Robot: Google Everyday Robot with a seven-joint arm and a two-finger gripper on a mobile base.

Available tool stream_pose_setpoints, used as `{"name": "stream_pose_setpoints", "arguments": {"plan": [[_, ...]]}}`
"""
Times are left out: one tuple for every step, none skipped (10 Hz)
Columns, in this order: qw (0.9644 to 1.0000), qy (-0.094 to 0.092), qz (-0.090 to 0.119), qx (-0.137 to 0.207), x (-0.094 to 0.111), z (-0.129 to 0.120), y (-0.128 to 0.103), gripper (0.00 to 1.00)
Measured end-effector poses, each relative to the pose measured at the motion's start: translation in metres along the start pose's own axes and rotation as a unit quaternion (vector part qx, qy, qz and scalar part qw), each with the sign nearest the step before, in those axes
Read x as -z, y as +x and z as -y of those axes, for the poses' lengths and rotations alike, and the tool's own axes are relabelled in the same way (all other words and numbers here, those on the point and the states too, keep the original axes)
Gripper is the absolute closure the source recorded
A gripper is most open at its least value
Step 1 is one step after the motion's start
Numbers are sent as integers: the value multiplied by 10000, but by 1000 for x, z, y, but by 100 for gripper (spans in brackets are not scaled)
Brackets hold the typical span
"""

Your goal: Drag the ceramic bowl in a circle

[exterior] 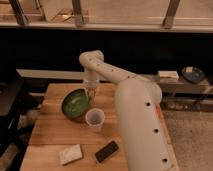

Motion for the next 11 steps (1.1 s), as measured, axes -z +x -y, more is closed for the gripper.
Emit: {"name": "stream_pose_setpoints", "arguments": {"plan": [[9999,-48,90,7,2,-1,-16,100],[9998,-101,152,61,3,-8,-28,100],[9996,-143,196,110,3,-13,-36,100],[9993,-210,225,215,2,-24,-45,100],[9986,-287,218,382,-2,-40,-50,100],[9980,-325,182,506,-5,-50,-50,100],[9968,-365,80,708,-13,-65,-44,100],[9953,-414,-40,877,-20,-75,-33,100],[9943,-452,-104,958,-23,-80,-24,100],[9934,-491,-169,1025,-26,-82,-13,100],[9932,-504,-233,1023,-29,-78,-2,100]]}}
